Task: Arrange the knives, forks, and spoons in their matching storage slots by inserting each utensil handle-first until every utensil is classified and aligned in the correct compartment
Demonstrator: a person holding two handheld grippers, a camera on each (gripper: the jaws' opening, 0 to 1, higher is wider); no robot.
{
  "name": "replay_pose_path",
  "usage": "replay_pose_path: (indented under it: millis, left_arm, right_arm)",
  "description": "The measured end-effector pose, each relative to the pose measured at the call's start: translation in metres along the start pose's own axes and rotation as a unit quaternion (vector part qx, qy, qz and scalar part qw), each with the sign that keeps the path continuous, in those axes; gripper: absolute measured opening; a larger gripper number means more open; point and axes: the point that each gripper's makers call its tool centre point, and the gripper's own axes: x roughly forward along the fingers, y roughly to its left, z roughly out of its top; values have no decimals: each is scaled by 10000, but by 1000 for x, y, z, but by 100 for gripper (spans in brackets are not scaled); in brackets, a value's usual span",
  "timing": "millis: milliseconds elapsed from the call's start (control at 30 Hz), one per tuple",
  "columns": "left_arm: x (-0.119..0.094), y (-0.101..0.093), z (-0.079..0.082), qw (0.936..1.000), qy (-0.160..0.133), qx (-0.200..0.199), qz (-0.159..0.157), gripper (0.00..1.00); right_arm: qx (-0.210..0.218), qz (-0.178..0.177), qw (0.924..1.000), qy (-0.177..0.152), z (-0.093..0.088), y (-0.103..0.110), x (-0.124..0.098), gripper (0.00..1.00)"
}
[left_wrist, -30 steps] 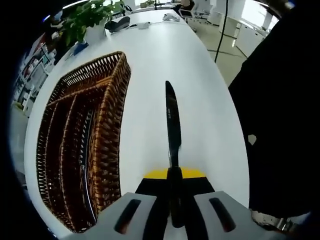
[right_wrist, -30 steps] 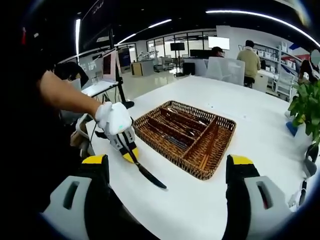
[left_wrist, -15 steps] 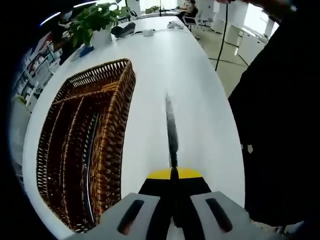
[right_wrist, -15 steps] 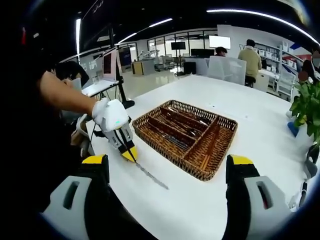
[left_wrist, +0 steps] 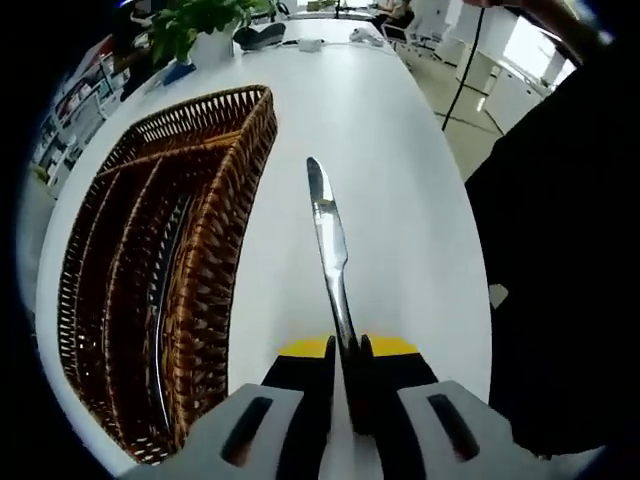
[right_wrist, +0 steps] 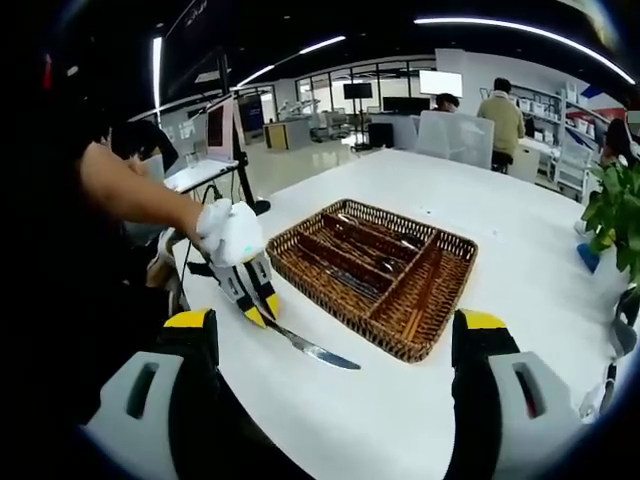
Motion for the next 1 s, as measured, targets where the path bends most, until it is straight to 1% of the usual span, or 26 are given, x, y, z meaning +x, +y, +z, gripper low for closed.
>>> replay_pose_path:
  millis: [33, 67, 100, 133, 200, 300, 367, 433, 467, 500, 533, 567, 600, 633, 667, 700, 733, 767, 800, 833, 867, 900, 967, 1000]
  left_arm:
    - [0, 3, -8, 9996, 243, 109, 125, 8]
    - [2, 2, 4, 9995, -87, 266, 129, 8]
    - [2, 1, 2, 9996, 51, 239, 104, 8]
    - [3, 1, 2, 9993, 87, 335, 155, 8]
    - [3, 0, 3, 9988, 89, 449, 196, 7]
    - [3, 0, 2, 9992, 133, 327, 188, 6]
    - [4, 1, 2, 9991, 136, 358, 185, 6]
    - [4, 0, 1, 9988, 94, 443, 209, 6]
    - [4, 1, 1, 9988, 74, 435, 206, 6]
    - [4, 1, 0, 9990, 50, 410, 192, 6]
    - [4, 1, 0, 9992, 23, 368, 168, 6]
    - [4, 1, 0, 9992, 8, 368, 160, 6]
    - [4, 1, 0, 9993, -15, 349, 155, 6]
    - [4, 1, 0, 9993, -24, 330, 153, 6]
    - [4, 1, 0, 9993, -29, 324, 157, 6]
    - [4, 1, 0, 9993, -29, 325, 162, 6]
    - [4, 1, 0, 9993, -26, 328, 163, 6]
    - [4, 0, 0, 9994, -17, 319, 164, 6]
    - [4, -1, -1, 9993, -18, 327, 163, 6]
    - [4, -1, -1, 9993, -16, 337, 156, 6]
    - [4, -3, -2, 9993, -4, 352, 155, 6]
    - [4, -4, -3, 9990, -9, 413, 161, 6]
    - [4, -5, -3, 9987, -29, 472, 191, 6]
    - [4, -4, -3, 9988, -32, 441, 198, 6]
  right_arm:
    - [2, -5, 10000, 2, 0, 0, 0, 100]
    - [9, -10, 10000, 9, -1, -1, 0, 100]
    - [18, -17, 10000, 17, -2, -1, 0, 100]
    - [20, -17, 10000, 19, -2, -1, 0, 100]
    - [25, -3, 10000, 24, -2, 0, 1, 100]
    - [15, 14, 10000, 34, -3, 2, 3, 100]
    - [-6, 59, 10000, 70, -6, 4, 7, 98]
    - [-69, 192, 9997, 162, -13, 9, 10, 93]
    - [-240, 269, 9987, 356, -24, 10, 13, 91]
    - [-428, 249, 9974, 519, -33, 9, 16, 90]
    - [-760, 329, 9934, 796, -47, 9, 21, 90]
    - [-940, 374, 9904, 940, -54, 9, 23, 90]
    - [-1145, 448, 9859, 1132, -63, 10, 27, 90]
    - [-1229, 489, 9838, 1212, -66, 10, 29, 89]
    - [-1272, 527, 9829, 1224, -66, 11, 31, 89]
    - [-1242, 562, 9838, 1165, -65, 12, 35, 88]
    - [-1235, 659, 9832, 1174, -66, 13, 40, 85]
    - [-1286, 788, 9810, 1224, -69, 17, 44, 81]
    - [-1420, 930, 9767, 1316, -73, 21, 47, 77]
    - [-1708, 1040, 9693, 1434, -79, 23, 54, 74]
    - [-1913, 1064, 9641, 1501, -82, 24, 58, 72]
    - [-2210, 1141, 9553, 1599, -86, 26, 64, 69]
    - [-2565, 1175, 9437, 1727, -92, 25, 75, 62]
    - [-2661, 1234, 9392, 1784, -95, 25, 79, 57]
